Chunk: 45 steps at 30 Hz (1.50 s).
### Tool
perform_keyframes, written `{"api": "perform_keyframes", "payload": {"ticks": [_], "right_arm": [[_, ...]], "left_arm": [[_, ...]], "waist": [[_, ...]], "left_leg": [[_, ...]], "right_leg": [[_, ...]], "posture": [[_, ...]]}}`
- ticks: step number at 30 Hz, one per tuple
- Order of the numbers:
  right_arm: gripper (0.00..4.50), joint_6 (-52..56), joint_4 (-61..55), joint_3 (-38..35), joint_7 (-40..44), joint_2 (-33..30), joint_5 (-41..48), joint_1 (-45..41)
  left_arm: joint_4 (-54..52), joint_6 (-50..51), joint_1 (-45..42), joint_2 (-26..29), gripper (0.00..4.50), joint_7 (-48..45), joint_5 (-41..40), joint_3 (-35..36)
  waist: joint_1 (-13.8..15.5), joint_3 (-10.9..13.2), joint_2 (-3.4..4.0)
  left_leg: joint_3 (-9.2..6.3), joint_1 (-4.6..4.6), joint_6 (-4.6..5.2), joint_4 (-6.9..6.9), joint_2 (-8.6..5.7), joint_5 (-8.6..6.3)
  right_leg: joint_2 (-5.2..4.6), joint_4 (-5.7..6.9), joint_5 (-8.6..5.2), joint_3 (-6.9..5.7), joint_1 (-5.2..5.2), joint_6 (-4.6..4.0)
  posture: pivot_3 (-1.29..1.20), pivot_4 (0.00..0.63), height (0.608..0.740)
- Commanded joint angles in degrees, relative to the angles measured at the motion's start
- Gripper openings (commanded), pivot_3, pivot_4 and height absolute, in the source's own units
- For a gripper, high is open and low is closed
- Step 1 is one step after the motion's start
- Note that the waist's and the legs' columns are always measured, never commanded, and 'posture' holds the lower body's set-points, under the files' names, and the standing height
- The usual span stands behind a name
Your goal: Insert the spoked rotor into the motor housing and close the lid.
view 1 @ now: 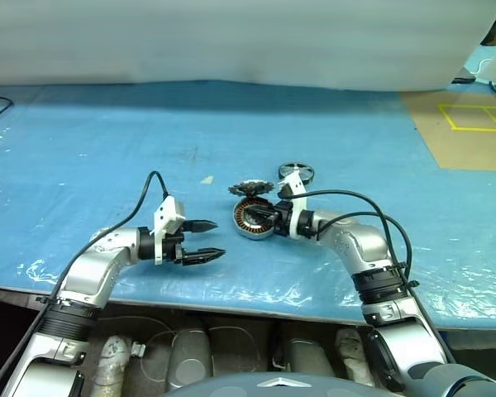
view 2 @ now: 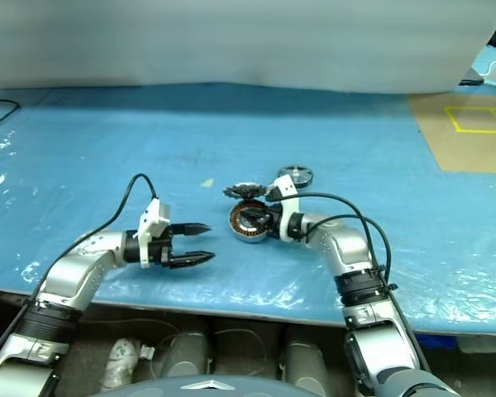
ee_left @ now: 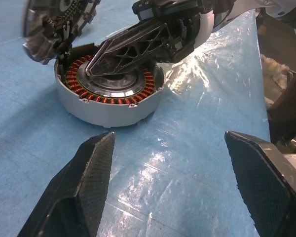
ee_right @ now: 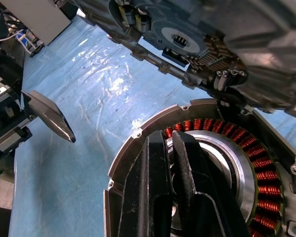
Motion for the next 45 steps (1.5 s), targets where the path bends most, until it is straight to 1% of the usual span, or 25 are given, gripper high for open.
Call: {"api": "perform_keyframes", "payload": {"ticks": [1, 3, 5, 7, 9, 11, 14, 18, 20, 27, 30, 31, 33, 37, 39, 40, 42, 44, 45], "right_arm": [[0.21, 1.69, 1.27, 1.09, -2.73, -0.6, -2.26, 1.26], [0.21, 2.5, -0.17, 0.48, -2.68, -0.27, -0.9, 1.64], [0.21, 1.27, -3.99, -2.79, -0.8, 0.7, 3.5, 2.13], [0.21, -0.42, -6.53, -3.79, 0.69, 0.65, 5.0, 2.76], [0.21, -0.2, -8.31, -5.19, 1.95, 0.49, 7.27, 2.98], [0.21, -0.07, -8.8, -5.96, 2.1, 0.36, 8.08, 2.82], [0.21, -1.32, -8.98, -4.7, 2.95, -0.83, 6.78, 2.85], [0.21, -6.95, -7.78, 1.21, 3.32, -3.4, -0.17, 3.65], [0.21, -8.4, -6.93, 2.44, 3.15, -3.62, -1.63, 3.89], [0.21, -9.43, -7.76, 3.41, 3.65, -3.77, -2.27, 4.18], [0.21, -12.7, -8.9, 6.66, 4.75, -6.45, -6.23, 5.1], [0.21, -12.7, -10.18, 6.43, 5.01, -7.12, -6.05, 5.56], [0.21, -11.0, -14.33, 4.01, 5.32, -9.07, -4.04, 6.34], [0.21, -6.96, -22.14, -0.92, 7.49, -17.63, -1.69, 9.98], [0.21, -7.46, -23.65, -4.38, 7.94, -22.74, -2.32, 12.51], [0.21, -7.66, -23.93, -5.42, 7.96, -24.21, -2.37, 13.19], [0.21, -11.18, -20.21, -7.45, 7.09, -27.99, -5.49, 12.14], [0.21, -13.75, -14.97, -8.03, 7.54, -30.15, -7.16, 8.38], [0.21, -15.15, -11.45, -7.31, 8.43, -30.5, -7.87, 4.87]], "left_arm": [[-0.47, -1.27, -0.65, -0.03, 3.74, -0.49, 0.05, 0.04], [-0.42, -1.36, -0.58, 0.02, 3.74, -0.49, 0.1, 0.07], [-0.16, -1.57, -0.56, 0.05, 3.74, -0.53, 0.19, 0.06], [-0.1, -1.66, -0.45, 0.08, 3.74, -0.59, 0.19, 0.1], [0.18, -1.88, -0.45, 0.03, 3.74, -0.7, 0.23, 0.09], [0.29, -1.99, -0.43, 0.03, 3.74, -0.79, 0.22, 0.1], [0.33, -2.07, -0.44, 0.03, 3.74, -0.79, 0.21, 0.1], [0.39, -2.13, -0.4, 0.17, 3.74, -0.86, 0.26, 0.11], [0.47, -2.17, -0.43, 0.18, 3.74, -0.85, 0.32, 0.09], [0.89, -2.44, -0.54, 0.07, 3.74, -0.92, 0.46, 0.12], [1.19, -2.76, -0.67, -0.24, 3.74, -0.8, 0.48, 0.15], [1.22, -2.98, -0.74, -0.49, 3.74, -0.7, 0.34, 0.31], [0.71, -2.72, -0.96, -1.01, 3.74, -0.41, -0.45, 0.85], [-0.77, -2.44, -0.92, -1.06, 3.74, -0.29, -0.86, 1.1], [-0.81, -2.4, -0.98, -1.3, 3.74, -0.09, -0.99, 1.15], [-0.77, -2.41, -1.03, -1.39, 3.74, -0.02, -0.99, 1.14], [-0.37, -2.6, -1.39, -1.93, 3.74, 0.18, -0.86, 0.9], [0.03, -2.63, -1.81, -2.59, 3.74, 0.29, -0.76, 0.6], [0.37, -2.75, -2.15, -3.01, 3.74, 0.29, -0.57, 0.34]], "waist": [[-0.01, 0.0, -0.01], [0.0, 0.0, -0.01], [0.07, 0.0, -0.01], [0.1, 0.0, 0.0], [0.02, 0.0, 0.0], [-0.01, 0.0, 0.0], [-0.07, 0.0, 0.0], [-0.07, 0.0, 0.0], [-0.07, 0.0, 0.0], [-0.05, 0.0, 0.0], [-0.04, 0.0, 0.0], [-0.04, 0.0, -0.01], [0.15, 0.0, 0.0], [0.25, 0.01, -0.02], [0.37, 0.01, -0.02], [0.35, 0.01, -0.02], [0.04, 0.01, -0.02], [-0.28, 0.01, -0.02], [-0.6, 0.01, -0.02]], "left_leg": [[0.0, 0.07, 0.0, 0.0, 0.01, 0.0], [0.0, 0.16, 0.0, -0.03, 0.0, -0.01], [0.0, 0.2, 0.01, -0.04, 0.0, -0.01], [0.0, 0.14, 0.01, -0.08, -0.01, -0.01], [0.0, -0.16, -0.01, -0.07, -0.01, 0.0], [0.0, -0.42, -0.02, -0.08, 0.0, 0.01], [0.0, -0.56, -0.06, -0.11, 0.03, 0.03], [0.02, -0.55, -0.06, -0.12, 0.03, 0.03], [0.02, -0.54, -0.06, -0.12, 0.04, 0.03], [0.02, -0.55, -0.04, -0.12, 0.03, 0.02], [0.03, -0.55, -0.04, -0.12, 0.03, 0.02], [0.02, -0.56, -0.04, -0.12, 0.03, 0.02], [0.03, -0.56, -0.03, -0.13, 0.03, 0.02], [0.02, -0.6, -0.01, -0.1, -0.02, 0.0], [0.02, -0.57, 0.0, -0.1, -0.01, 0.0], [0.02, -0.56, 0.0, -0.1, -0.01, 0.0], [0.03, -0.54, 0.0, -0.09, 0.0, 0.0], [0.08, -0.5, 0.01, -0.06, 0.0, 0.0], [0.08, -0.48, 0.01, -0.02, 0.02, 0.0]], "right_leg": [[0.0, 0.0, -0.01, 0.0, 0.05, 0.01], [0.0, 0.0, -0.02, 0.0, 0.12, 0.03], [0.0, -0.01, -0.02, 0.01, 0.15, 0.04], [-0.01, -0.04, -0.03, 0.0, 0.11, 0.05], [-0.01, -0.07, -0.01, 0.01, -0.15, 0.02], [0.01, -0.06, 0.19, 0.0, -0.4, -0.33], [0.07, -0.04, 0.19, 0.0, -0.55, -0.39], [0.08, -0.04, 0.18, 0.0, -0.58, -0.41], [0.08, -0.04, 0.17, 0.0, -0.58, -0.4], [0.07, -0.05, 0.17, 0.01, -0.58, -0.39], [0.07, -0.05, 0.17, 0.01, -0.58, -0.39], [0.07, -0.05, 0.17, 0.01, -0.58, -0.39], [0.07, -0.05, 0.16, 0.01, -0.57, -0.39], [0.02, -0.07, 0.15, 0.01, -0.56, -0.35], [0.03, -0.07, -0.03, 0.01, -0.53, -0.04], [0.03, -0.07, -0.05, 0.01, -0.52, 0.0], [0.05, -0.06, -0.06, 0.01, -0.53, 0.01], [0.06, -0.05, -0.05, 0.05, -0.52, 0.02], [0.08, -0.03, -0.04, 0.05, -0.53, 0.02]], "posture": [[0.0, 0.15, 0.74], [0.0, 0.15, 0.74], [0.0, 0.15, 0.74], [0.0, 0.15, 0.74], [0.0, 0.15, 0.74], [0.0, 0.15, 0.74], [0.0, 0.15, 0.74], [0.0, 0.15, 0.74], [0.0, 0.15, 0.74], [0.0, 0.15, 0.74], [0.0, 0.15, 0.74], [0.0, 0.15, 0.74], [0.0, 0.15, 0.74], [0.0, 0.15, 0.74], [0.0, 0.15, 0.74], [0.0, 0.15, 0.74], [0.0, 0.15, 0.74], [0.0, 0.15, 0.74], [0.0, 0.15, 0.74]]}}
